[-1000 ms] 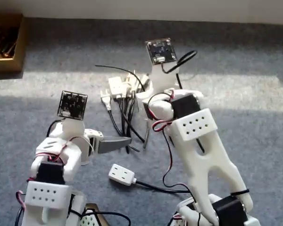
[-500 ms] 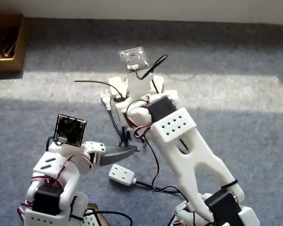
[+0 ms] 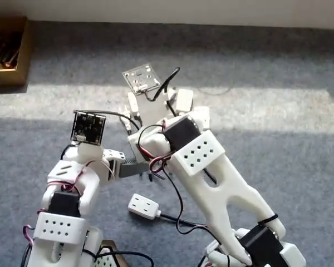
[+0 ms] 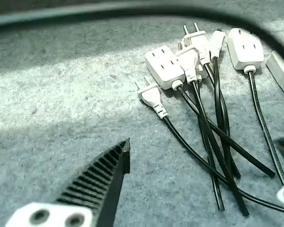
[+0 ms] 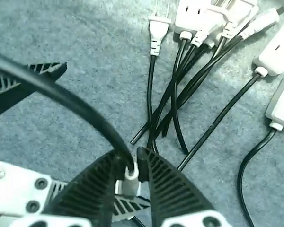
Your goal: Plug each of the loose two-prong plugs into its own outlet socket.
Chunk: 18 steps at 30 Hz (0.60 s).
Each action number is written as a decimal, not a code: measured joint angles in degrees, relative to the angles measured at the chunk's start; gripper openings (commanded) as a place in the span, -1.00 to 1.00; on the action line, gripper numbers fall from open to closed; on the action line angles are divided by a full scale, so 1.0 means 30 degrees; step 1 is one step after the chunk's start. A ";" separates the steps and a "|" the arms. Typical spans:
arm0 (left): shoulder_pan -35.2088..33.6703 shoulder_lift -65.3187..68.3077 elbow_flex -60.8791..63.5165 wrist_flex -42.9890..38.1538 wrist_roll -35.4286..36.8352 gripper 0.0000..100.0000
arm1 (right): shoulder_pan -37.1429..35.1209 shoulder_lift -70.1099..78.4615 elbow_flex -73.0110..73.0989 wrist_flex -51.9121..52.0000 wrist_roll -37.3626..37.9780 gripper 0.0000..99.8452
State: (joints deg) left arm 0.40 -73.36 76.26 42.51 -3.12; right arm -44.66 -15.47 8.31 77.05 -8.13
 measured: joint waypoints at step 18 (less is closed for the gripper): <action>-0.0498 0.0791 0.0000 -0.0821 0.0000 0.17 | 0.0059 0.0000 -0.1407 0.2022 0.1319 -0.99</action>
State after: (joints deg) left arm -1.10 -70.99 76.26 40.04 -3.12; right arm -44.48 -15.47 4.09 83.12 -4.18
